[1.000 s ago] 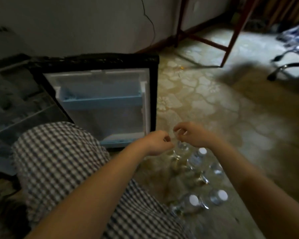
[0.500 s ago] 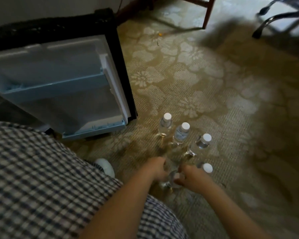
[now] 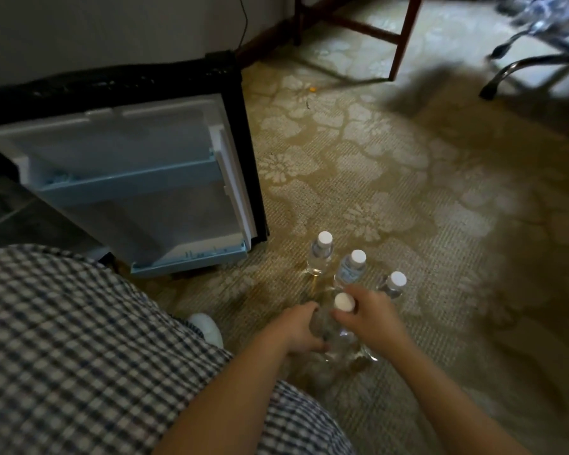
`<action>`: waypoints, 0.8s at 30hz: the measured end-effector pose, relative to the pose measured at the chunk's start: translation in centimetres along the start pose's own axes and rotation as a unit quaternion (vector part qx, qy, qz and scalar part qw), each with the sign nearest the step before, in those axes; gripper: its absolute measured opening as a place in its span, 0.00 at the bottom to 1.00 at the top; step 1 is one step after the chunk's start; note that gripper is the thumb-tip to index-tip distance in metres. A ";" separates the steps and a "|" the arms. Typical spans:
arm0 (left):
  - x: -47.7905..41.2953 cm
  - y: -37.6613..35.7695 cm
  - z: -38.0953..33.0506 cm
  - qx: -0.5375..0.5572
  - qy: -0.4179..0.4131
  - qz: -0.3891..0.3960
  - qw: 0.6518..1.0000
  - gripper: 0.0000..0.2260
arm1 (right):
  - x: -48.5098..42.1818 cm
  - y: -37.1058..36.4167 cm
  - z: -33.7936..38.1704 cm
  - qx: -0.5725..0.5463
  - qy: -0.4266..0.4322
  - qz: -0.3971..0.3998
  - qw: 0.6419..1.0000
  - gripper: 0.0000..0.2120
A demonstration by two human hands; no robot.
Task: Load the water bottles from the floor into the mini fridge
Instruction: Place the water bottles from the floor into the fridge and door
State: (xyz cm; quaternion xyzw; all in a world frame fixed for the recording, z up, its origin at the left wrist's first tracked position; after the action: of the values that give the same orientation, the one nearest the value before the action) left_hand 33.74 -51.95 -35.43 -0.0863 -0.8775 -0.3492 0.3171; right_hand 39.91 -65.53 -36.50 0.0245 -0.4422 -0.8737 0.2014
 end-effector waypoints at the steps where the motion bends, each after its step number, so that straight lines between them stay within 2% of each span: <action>1: 0.1 0.7 -0.2 0.028 -0.004 -0.005 1.000 0.30 | -0.5 1.1 1.1 -0.016 0.016 -0.007 1.000 0.10; 6: 1.5 5.8 -1.1 0.172 -0.068 -0.052 0.981 0.29 | -3.0 5.8 7.9 -0.068 0.118 -0.032 0.990 0.09; 10: 3.8 10.4 -1.7 0.184 -0.145 -0.149 0.961 0.32 | -4.5 9.0 14.4 -0.085 0.198 -0.071 0.974 0.12; 14: 6.7 15.0 -1.9 0.262 -0.182 -0.242 0.916 0.30 | -5.3 11.0 21.3 -0.100 0.266 -0.128 0.950 0.15; 16: 7.9 17.2 -1.5 0.273 -0.182 -0.300 0.896 0.29 | -5.5 11.6 24.5 -0.118 0.284 -0.140 0.941 0.15; 19: 10.2 20.7 -0.5 0.265 -0.187 -0.389 0.862 0.20 | -5.9 11.6 29.3 -0.145 0.313 -0.148 0.927 0.18; 24: 14.4 26.7 2.4 0.226 -0.198 -0.448 0.842 0.17 | -6.3 10.4 36.5 -0.194 0.360 -0.132 0.903 0.17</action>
State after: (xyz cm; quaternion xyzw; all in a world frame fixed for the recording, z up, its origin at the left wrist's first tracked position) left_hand 31.28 -31.58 -12.96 0.3231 -0.9193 -0.2203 -0.0437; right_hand 41.04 -40.83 -6.98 0.3558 -0.1546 -0.8924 0.2306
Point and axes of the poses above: each hand's wrist, its own x-axis away from the middle knuckle, its own y-axis out of the back of the hand, z = x × y, the point moved 2 cm from there along -x, towards the middle knuckle, and after that the axes turned 8 degrees about -z, right-handed, at the moved point
